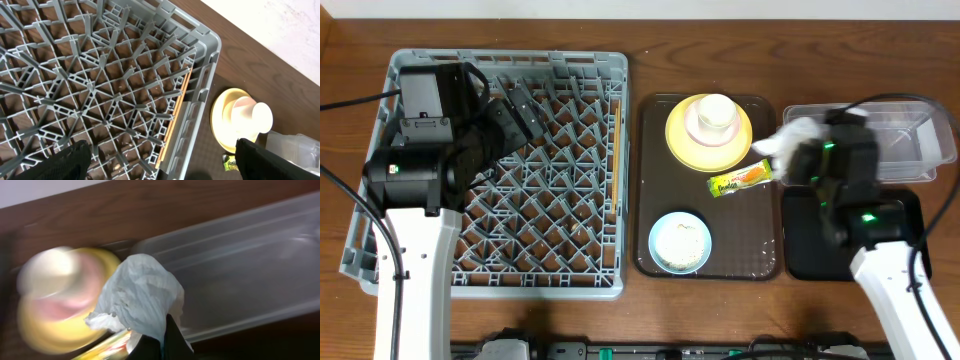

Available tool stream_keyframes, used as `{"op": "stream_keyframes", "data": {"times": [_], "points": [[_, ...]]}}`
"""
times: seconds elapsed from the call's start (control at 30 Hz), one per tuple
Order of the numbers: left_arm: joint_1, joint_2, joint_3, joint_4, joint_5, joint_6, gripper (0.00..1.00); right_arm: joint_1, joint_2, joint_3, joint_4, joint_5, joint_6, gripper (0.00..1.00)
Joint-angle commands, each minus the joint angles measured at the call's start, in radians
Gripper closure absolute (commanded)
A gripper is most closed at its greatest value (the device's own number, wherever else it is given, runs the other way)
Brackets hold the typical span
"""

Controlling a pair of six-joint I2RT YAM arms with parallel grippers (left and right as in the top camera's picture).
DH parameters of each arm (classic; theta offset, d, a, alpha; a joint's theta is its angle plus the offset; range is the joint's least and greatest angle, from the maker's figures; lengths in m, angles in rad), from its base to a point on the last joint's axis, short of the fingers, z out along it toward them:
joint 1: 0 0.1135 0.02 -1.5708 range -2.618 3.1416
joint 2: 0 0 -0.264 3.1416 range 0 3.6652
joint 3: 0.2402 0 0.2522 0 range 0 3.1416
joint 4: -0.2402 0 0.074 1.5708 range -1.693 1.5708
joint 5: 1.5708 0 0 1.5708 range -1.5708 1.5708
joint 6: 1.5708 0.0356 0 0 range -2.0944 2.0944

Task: Sort waste into correct bins and load items into the dishwasher rack
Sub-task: 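Carry the tissue to the clear plastic bin and release it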

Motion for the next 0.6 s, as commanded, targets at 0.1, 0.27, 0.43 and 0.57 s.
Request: {"op": "stream_keyframes", "data": {"times": [0.1, 0.27, 0.43, 0.57], "points": [[0.004, 0.002, 0.006, -0.001, 0.006, 0.01, 0.07, -0.163, 0.058, 0.002, 0.098, -0.07, -0.178, 0.99], [0.004, 0.002, 0.006, -0.001, 0.006, 0.01, 0.07, -0.217, 0.142, 0.002, 0.176, -0.082, -0.214, 0.99], [0.004, 0.002, 0.006, -0.001, 0.006, 0.01, 0.07, -0.225, 0.253, 0.002, 0.238, -0.082, -0.214, 0.99], [0.004, 0.002, 0.006, -0.001, 0.006, 0.01, 0.07, -0.226, 0.323, 0.003, 0.291, -0.082, -0.214, 0.96]]}}
